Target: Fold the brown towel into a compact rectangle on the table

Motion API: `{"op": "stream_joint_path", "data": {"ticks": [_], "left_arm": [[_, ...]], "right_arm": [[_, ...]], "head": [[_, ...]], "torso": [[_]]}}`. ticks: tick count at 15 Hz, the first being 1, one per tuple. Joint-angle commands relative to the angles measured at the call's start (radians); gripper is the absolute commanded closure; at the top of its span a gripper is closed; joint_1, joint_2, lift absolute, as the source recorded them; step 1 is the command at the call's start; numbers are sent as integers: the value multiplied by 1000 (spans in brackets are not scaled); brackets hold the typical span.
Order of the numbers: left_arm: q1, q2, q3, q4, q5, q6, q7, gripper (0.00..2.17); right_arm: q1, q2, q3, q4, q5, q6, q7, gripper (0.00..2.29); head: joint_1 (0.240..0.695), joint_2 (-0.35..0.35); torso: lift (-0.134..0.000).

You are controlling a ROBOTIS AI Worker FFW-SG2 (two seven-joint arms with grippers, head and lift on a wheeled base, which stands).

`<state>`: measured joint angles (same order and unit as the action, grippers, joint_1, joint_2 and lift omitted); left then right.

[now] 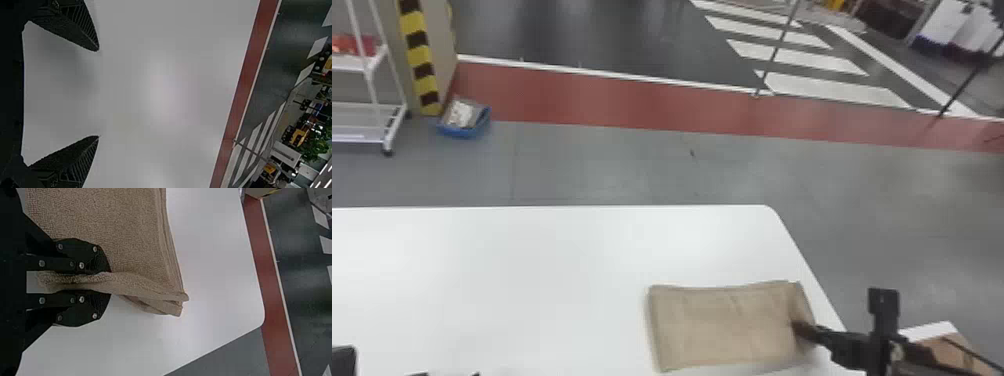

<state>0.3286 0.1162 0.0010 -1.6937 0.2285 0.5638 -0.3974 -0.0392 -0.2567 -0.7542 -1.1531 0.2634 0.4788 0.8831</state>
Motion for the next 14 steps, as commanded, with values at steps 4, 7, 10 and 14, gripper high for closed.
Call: {"op": "stream_joint_path", "data": {"ticks": [4,7,10,14], "left_arm": [[6,0,4,-8,0,0,0,87],[6,-1,4,-8,0,0,2,87],[6,-1,4,-8,0,0,2,87],[6,-1,8,-8,0,0,2,87]], "right_arm": [[32,73,-85,-249,-119,199,122,1798],[73,139,-79,-450,-142,334,178,1798],[125,212,-13,-623,-145,376,195,1794],[173,258,105,-743,-111,432,195,1794]], "head": [[695,-350],[695,-350],[695,-350],[695,-347]], "torso": [[0],[0],[0],[0]]}}
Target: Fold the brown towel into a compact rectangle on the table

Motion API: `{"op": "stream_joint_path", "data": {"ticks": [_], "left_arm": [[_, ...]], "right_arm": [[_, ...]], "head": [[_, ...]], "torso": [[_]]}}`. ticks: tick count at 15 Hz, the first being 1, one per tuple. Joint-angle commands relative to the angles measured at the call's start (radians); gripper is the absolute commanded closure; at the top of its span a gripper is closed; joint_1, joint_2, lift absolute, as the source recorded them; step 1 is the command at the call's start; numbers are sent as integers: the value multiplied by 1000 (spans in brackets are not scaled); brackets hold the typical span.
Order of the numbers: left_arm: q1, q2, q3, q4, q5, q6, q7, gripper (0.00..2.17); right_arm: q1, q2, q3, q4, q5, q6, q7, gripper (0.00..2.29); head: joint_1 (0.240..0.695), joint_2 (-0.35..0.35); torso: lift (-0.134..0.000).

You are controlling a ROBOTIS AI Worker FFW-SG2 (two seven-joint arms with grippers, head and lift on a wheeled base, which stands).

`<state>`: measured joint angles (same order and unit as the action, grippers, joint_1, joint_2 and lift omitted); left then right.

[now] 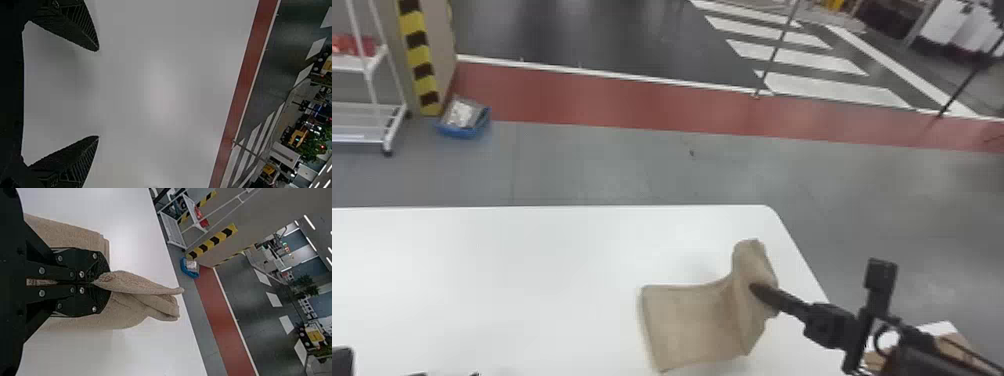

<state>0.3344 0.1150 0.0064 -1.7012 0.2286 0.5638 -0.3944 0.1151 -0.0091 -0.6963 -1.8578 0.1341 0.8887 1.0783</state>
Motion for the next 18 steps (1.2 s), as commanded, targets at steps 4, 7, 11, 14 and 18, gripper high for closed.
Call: {"op": "stream_joint_path", "data": {"ticks": [4,7,11,14,18], "left_arm": [[-2,2,9,3,0,0,-3,87],[-5,2,9,6,0,0,-3,87],[-6,3,12,11,0,0,-3,87],[-6,6,12,11,0,0,-3,87],[-6,9,15,11,2,0,-3,87]], "right_arm": [[41,10,192,-49,157,28,-6,1794],[40,10,259,-49,217,56,-29,1794],[40,10,351,-41,257,77,-72,1784],[40,10,409,-26,271,80,-104,964],[40,10,452,-14,286,83,-104,-2]], "head": [[695,-279],[695,-233],[695,-195],[695,-172],[695,-130]], "torso": [[0],[0],[0],[0],[0]]}}
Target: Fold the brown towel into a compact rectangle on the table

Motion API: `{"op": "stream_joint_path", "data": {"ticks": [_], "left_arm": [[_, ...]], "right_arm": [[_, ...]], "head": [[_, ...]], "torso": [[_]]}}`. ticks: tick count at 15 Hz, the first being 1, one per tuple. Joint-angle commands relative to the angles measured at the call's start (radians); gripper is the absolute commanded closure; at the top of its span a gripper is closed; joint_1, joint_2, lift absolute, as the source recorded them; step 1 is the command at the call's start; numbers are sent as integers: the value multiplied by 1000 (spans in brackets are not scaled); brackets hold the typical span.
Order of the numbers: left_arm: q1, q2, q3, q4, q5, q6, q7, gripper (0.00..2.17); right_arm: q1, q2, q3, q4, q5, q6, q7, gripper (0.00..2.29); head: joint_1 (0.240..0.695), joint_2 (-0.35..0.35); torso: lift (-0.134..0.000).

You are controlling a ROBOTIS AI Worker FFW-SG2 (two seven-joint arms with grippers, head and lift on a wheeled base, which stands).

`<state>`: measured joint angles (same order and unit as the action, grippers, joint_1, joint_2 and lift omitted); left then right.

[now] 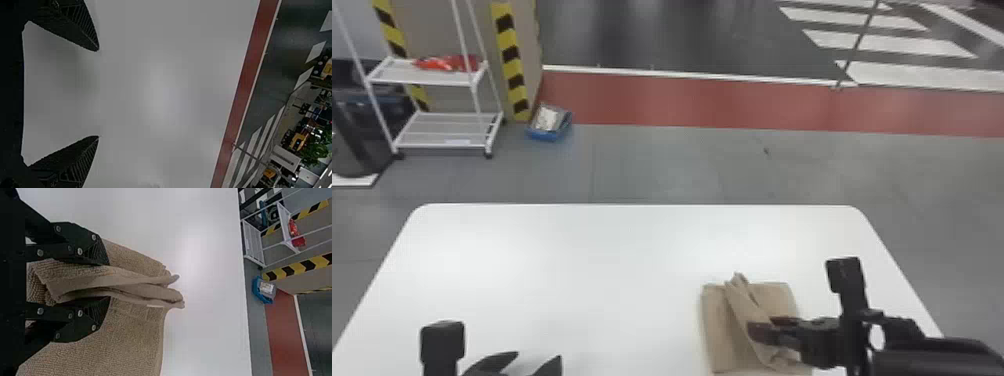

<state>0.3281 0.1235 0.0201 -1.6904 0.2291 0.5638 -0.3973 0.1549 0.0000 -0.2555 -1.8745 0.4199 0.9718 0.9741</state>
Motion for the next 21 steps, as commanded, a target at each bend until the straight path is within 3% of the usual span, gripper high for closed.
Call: {"op": "stream_joint_path", "data": {"ticks": [1,5,7,11,13,15,17,20,21], "left_arm": [[0,1,0,0,1,0,0,87],[0,1,1,0,1,0,0,87],[2,5,1,0,1,0,0,87],[3,5,1,0,1,0,0,87],[5,5,3,0,3,0,0,87],[5,5,4,0,3,0,-2,87],[5,4,1,0,3,0,-2,87],[5,5,1,0,3,0,0,87],[5,5,6,0,3,0,-2,87]], "right_arm": [[0,1,13,5,-1,0,-2,19],[2,1,2,5,-43,-21,-2,36],[5,1,-19,5,-125,-24,-2,36],[18,1,-42,-8,-133,-18,3,83],[26,1,-73,-28,-124,15,49,201],[28,1,-93,-26,-119,6,63,637],[26,1,-97,-14,-142,-18,52,1575],[5,1,-54,26,-116,-24,28,1737],[-5,1,-31,44,-93,-24,28,2020]], "head": [[695,-124],[695,-108],[695,-105],[695,-92],[695,-100],[695,-108],[695,-123],[695,-129],[695,-124]], "torso": [[0],[0],[0],[0],[0],[0],[0],[0],[0]]}}
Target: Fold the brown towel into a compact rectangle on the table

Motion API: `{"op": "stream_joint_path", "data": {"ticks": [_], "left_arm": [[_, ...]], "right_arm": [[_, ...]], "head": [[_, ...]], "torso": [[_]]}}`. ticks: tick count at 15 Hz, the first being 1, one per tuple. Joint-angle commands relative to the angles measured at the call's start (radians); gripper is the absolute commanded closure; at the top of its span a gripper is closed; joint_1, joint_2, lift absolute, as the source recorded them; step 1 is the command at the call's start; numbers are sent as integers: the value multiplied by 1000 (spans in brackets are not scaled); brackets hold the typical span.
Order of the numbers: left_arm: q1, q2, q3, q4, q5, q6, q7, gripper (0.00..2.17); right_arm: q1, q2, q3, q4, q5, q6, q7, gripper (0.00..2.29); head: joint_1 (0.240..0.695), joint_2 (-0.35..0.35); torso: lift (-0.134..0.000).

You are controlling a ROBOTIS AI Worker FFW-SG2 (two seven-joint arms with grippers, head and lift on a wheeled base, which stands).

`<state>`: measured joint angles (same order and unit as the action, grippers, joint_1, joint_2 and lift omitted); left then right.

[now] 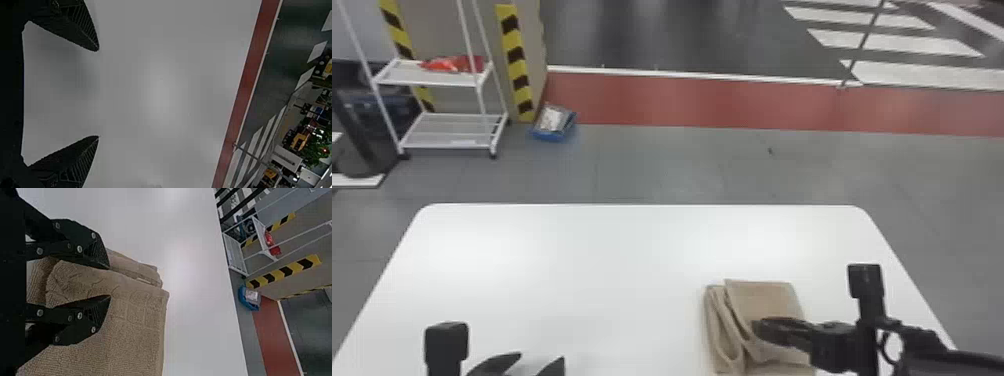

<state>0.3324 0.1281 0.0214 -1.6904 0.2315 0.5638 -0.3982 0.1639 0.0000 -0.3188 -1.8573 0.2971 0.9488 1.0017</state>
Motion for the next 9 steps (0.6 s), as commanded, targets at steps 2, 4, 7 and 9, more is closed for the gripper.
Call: {"op": "stream_joint_path", "data": {"ticks": [2,4,7,9], "left_arm": [[1,1,6,1,0,0,-1,87],[1,1,6,5,0,0,-1,87],[-1,1,6,11,0,0,-2,87],[-3,1,9,14,2,-6,-5,87]], "right_arm": [[-21,1,86,69,71,-5,0,2071],[-29,1,142,104,94,-11,-14,2071],[-32,1,182,119,100,-26,-31,2071],[-32,1,187,121,96,-32,-31,2071]], "head": [[695,-105],[695,-82],[695,-38],[695,-23]], "torso": [[0],[0],[0],[0]]}}
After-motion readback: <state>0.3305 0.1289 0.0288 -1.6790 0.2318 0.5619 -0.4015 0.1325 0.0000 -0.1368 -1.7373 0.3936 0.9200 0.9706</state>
